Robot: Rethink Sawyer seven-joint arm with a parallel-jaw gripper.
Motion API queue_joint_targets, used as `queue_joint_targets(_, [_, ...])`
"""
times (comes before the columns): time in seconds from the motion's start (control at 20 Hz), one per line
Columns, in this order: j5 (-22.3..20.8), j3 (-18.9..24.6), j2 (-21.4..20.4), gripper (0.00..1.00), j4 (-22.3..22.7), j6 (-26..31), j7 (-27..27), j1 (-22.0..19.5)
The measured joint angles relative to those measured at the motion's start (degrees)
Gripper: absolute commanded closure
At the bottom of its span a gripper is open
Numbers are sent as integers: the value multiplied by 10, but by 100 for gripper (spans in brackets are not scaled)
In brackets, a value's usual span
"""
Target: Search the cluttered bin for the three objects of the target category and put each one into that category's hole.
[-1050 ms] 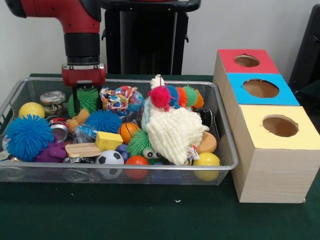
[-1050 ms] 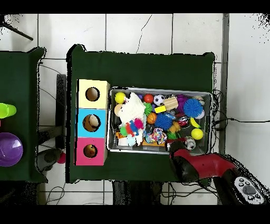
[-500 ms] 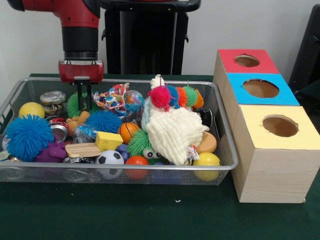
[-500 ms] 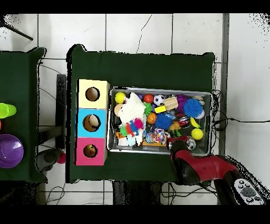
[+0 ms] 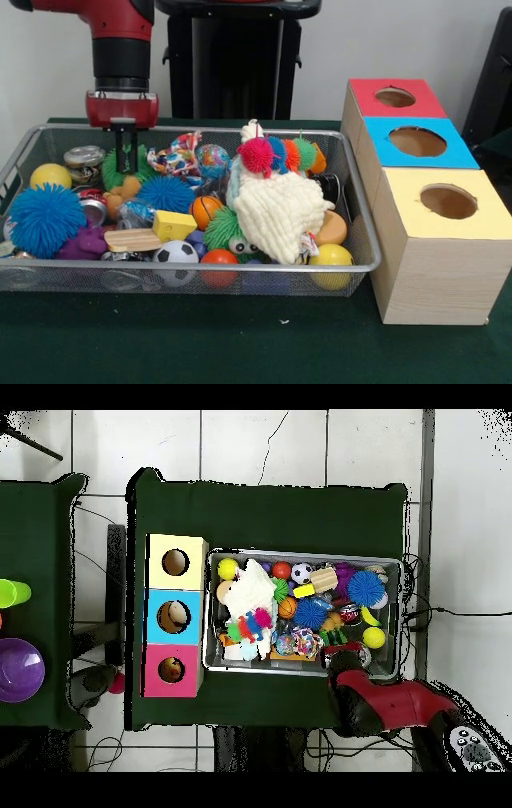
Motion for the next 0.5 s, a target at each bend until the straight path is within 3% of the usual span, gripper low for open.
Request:
queue_joint_targets(0.2, [-10,25,-12,100,0,6,0,-34])
queue_joint_targets(0.25, [-10,36,-16,0,0,9,0,-53])
queue_joint_targets(0.5, [-11,51,-18,0,0,9,0,-81])
